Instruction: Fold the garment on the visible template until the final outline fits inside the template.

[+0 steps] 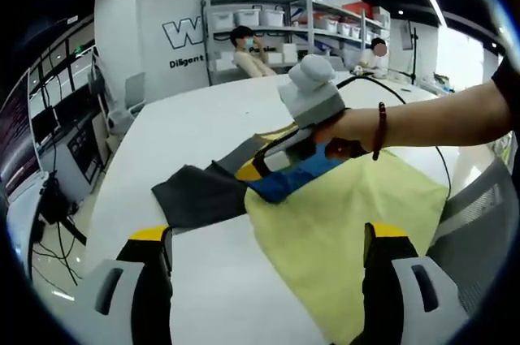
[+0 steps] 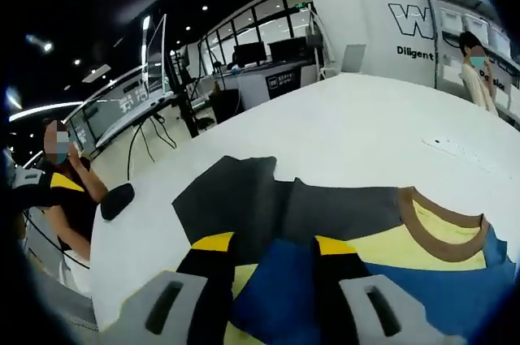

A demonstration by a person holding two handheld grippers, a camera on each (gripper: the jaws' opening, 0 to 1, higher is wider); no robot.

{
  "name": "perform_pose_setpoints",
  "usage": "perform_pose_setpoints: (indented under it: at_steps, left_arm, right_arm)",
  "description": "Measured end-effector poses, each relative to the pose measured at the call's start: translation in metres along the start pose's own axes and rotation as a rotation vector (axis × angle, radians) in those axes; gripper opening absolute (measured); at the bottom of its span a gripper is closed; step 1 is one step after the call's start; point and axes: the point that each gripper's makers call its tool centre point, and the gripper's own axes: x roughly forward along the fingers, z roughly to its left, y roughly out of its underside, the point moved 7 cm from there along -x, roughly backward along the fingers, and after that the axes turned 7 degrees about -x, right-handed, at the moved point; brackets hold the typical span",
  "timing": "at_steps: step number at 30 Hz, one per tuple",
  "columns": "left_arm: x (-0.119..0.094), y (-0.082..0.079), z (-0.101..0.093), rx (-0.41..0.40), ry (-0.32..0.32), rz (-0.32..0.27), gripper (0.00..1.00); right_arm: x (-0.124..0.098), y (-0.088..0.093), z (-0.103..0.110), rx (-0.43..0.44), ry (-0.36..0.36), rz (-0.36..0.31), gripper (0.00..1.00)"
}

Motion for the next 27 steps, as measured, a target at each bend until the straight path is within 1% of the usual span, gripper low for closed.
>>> perform_pose_setpoints:
  at_steps: [1, 5, 6, 7, 10, 14, 15, 16, 18, 21, 27]
  left_arm:
    - [0.000, 0.000, -0.001, 0.001, 0.000, 0.000, 0.99]
    - [0.002, -0.002, -0.004, 0.011, 0.003, -0.001, 0.99]
    - [0.002, -0.003, -0.004, 0.011, 0.003, 0.001, 0.99]
    - [0.003, -0.003, -0.005, 0.016, 0.006, 0.003, 0.99]
    - [0.003, -0.003, -0.007, 0.023, 0.010, 0.004, 0.99]
    - [0.003, -0.005, -0.009, 0.025, 0.014, 0.001, 0.99]
    - [0.003, -0.005, -0.009, 0.026, 0.014, 0.003, 0.99]
    - [0.004, -0.005, -0.010, 0.026, 0.014, 0.004, 0.99]
    - [0.004, -0.005, -0.011, 0.027, 0.018, 0.006, 0.99]
    - [0.005, -0.005, -0.015, 0.027, 0.029, 0.011, 0.99]
    - [0.007, -0.007, -0.017, 0.039, 0.030, 0.017, 0.99]
  right_arm:
    - [-0.002, -0.002, 0.000, -0.004, -0.001, -0.018, 0.57]
    - [-0.013, -0.005, -0.001, -0.003, -0.003, -0.034, 0.66]
    - [-0.014, -0.005, 0.000, -0.003, -0.001, -0.037, 0.69]
    - [-0.017, -0.005, 0.000, -0.005, -0.001, -0.041, 0.75]
    - [-0.024, -0.005, 0.000, 0.004, -0.001, -0.046, 0.88]
    - [-0.035, -0.005, -0.002, 0.007, 0.011, -0.057, 0.99]
    - [-0.038, -0.005, -0.003, 0.008, 0.016, -0.055, 0.99]
    - [-0.044, -0.004, -0.008, 0.012, 0.052, -0.055, 0.99]
    - [-0.049, -0.004, -0.012, -0.001, 0.067, -0.056, 0.99]
    - [-0.060, 0.001, -0.021, 0.012, 0.085, -0.046, 0.99]
    - [-0.082, 0.009, -0.040, 0.036, 0.129, -0.046, 0.99]
